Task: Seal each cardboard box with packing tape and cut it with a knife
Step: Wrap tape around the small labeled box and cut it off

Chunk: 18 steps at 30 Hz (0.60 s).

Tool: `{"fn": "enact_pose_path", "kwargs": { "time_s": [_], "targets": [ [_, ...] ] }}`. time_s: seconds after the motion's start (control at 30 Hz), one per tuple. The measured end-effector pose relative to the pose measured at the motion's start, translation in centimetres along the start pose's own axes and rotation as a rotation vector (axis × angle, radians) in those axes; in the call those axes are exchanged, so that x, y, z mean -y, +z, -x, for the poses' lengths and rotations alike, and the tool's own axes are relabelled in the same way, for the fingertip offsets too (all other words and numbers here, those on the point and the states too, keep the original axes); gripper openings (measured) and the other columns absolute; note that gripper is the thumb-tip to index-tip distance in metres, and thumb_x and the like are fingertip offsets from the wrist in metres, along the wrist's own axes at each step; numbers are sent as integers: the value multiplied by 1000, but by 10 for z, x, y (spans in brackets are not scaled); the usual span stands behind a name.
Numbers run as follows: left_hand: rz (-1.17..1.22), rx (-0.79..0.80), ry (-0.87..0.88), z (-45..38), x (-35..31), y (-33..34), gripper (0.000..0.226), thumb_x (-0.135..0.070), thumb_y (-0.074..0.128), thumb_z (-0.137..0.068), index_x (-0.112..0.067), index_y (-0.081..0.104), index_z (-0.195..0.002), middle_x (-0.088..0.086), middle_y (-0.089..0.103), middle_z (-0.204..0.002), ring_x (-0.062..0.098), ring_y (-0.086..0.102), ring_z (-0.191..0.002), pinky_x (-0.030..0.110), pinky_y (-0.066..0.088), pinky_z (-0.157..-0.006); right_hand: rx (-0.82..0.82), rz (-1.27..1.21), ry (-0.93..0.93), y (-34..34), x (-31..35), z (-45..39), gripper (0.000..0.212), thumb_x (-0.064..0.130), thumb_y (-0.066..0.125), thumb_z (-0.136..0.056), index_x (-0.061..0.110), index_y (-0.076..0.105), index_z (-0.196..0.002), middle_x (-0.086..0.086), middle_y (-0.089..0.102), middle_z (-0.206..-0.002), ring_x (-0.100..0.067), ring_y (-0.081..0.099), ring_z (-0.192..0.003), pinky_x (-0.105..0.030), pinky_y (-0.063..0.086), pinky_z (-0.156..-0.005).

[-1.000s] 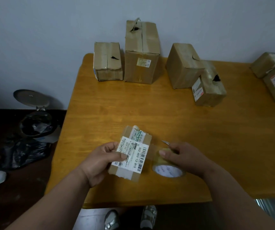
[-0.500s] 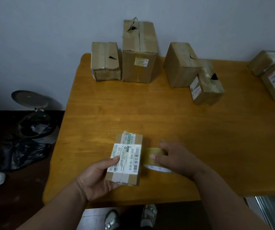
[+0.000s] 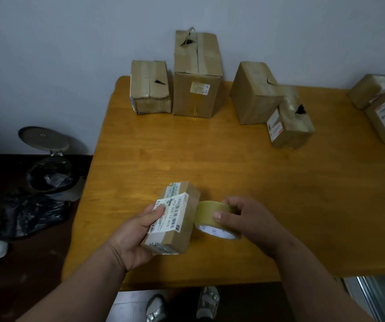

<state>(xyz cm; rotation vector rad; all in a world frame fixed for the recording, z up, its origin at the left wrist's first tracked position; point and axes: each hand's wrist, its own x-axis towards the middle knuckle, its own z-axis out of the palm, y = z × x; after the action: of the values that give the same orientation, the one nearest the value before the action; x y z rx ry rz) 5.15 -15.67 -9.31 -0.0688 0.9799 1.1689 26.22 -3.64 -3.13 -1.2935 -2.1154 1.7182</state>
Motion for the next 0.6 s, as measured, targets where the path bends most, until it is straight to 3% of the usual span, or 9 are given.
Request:
{"fn": "enact_pose_path", "kwargs": {
  "time_s": [0.1,0.2,0.3,0.4,0.5,0.57,0.6],
  "targets": [
    [178,91,-71,2,3,-6,43,-24,57,-86,-4,63,-124,22,69,-110,34,73,-85,47,61,-69,-3,-239,22,-7,-1,0,15,33,70,-73,19,64,-71,1,60,-70,-13,54,-68,-32,40,-64],
    [183,105,-110,2,5,-7,45,-23,54,-87,-2,61,-126,22,69,-110,33,72,-85,45,61,-69,18,-330,32,-6,-3,0,9,28,66,-66,20,62,-64,0,56,-68,-19,51,-75,-36,35,-72],
    [18,-11,-40,-1,5,-4,39,-18,54,-89,-4,60,-125,18,72,-99,27,72,-76,39,60,-66,35,-300,25,-2,-4,1,5,23,66,-70,19,65,-66,0,59,-69,-18,53,-71,-37,40,-74],
    [-380,-139,19,-6,6,0,29,-13,44,-101,-4,57,-126,13,71,-92,21,67,-73,33,54,-66,33,-118,41,1,-1,0,17,27,72,-71,12,70,-78,-2,62,-78,-15,56,-72,-32,44,-65],
    [-578,-161,-43,-6,3,3,41,-46,54,-95,-16,67,-119,8,72,-101,23,67,-89,35,53,-77,23,59,41,4,3,-2,10,19,76,-81,11,73,-85,-4,65,-78,-12,57,-69,-28,45,-62],
    [-625,-67,-97,-2,3,4,63,-73,65,-73,-31,66,-119,1,74,-109,23,69,-102,37,57,-80,22,149,-11,5,7,-3,9,21,75,-82,14,73,-86,-4,66,-77,-8,56,-66,-24,45,-60],
    [-660,-29,-99,-2,4,4,74,-75,72,-63,-37,59,-126,-2,73,-113,21,68,-105,36,57,-80,29,193,-44,7,9,-3,9,24,76,-82,16,73,-86,-2,67,-78,-4,56,-64,-21,45,-58]
  ]
}}
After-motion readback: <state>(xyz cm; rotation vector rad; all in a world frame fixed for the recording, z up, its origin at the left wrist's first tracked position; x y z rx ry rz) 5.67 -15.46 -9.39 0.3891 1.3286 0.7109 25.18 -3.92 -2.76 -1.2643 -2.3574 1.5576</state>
